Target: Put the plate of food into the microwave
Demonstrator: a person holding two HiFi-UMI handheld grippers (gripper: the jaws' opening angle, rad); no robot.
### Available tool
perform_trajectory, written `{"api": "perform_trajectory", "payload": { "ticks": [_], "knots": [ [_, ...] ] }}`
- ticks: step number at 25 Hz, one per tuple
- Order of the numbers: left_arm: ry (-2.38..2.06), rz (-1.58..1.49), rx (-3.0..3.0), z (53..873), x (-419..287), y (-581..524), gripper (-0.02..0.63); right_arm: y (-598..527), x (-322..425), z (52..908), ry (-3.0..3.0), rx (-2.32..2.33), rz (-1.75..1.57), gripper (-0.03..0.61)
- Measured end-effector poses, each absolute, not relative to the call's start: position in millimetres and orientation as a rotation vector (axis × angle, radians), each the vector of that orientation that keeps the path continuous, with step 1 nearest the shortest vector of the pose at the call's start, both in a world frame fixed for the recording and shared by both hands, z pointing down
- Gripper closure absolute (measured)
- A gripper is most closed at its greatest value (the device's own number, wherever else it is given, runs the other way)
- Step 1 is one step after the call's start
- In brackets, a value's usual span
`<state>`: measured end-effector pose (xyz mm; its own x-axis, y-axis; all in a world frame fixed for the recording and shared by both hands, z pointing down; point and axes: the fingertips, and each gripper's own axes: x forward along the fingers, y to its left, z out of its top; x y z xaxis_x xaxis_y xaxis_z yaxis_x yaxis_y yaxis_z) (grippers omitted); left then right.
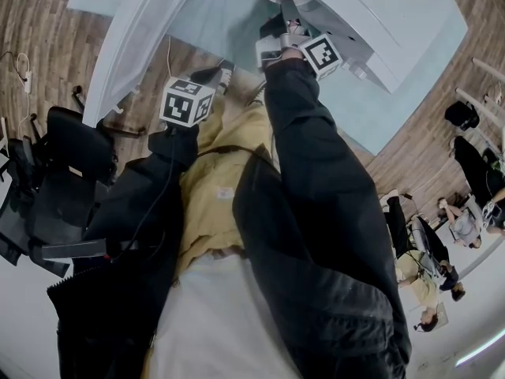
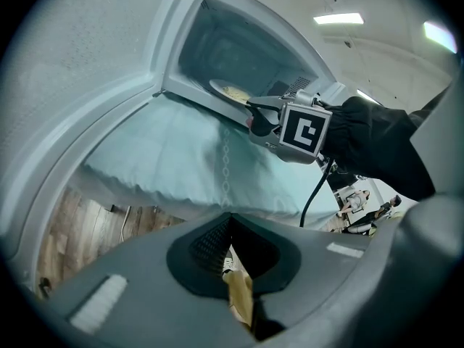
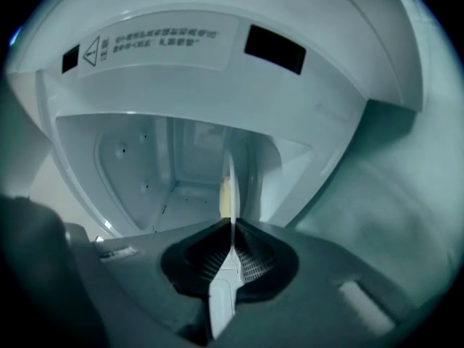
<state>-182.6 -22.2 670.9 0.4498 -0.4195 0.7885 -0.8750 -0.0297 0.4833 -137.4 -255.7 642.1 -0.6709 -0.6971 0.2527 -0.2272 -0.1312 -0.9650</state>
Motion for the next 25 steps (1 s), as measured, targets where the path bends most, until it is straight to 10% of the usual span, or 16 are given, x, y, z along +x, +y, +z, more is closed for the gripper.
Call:
{"api": "perform_trajectory", "payload": {
  "ticks": [15,25],
  "knots": [
    [-1.19,0.448,1.74,627.7,-170.6,-45.0,0.618,-200.0,-125.0,614.7,2.001,-1.014,-1.845,0.477],
    [-1.303,0.355,2.038,506.0,-134.1,-109.3,0.618,-135.3,-97.4,471.1,2.617,-0.993,-1.319,0.583]
  ]
}}
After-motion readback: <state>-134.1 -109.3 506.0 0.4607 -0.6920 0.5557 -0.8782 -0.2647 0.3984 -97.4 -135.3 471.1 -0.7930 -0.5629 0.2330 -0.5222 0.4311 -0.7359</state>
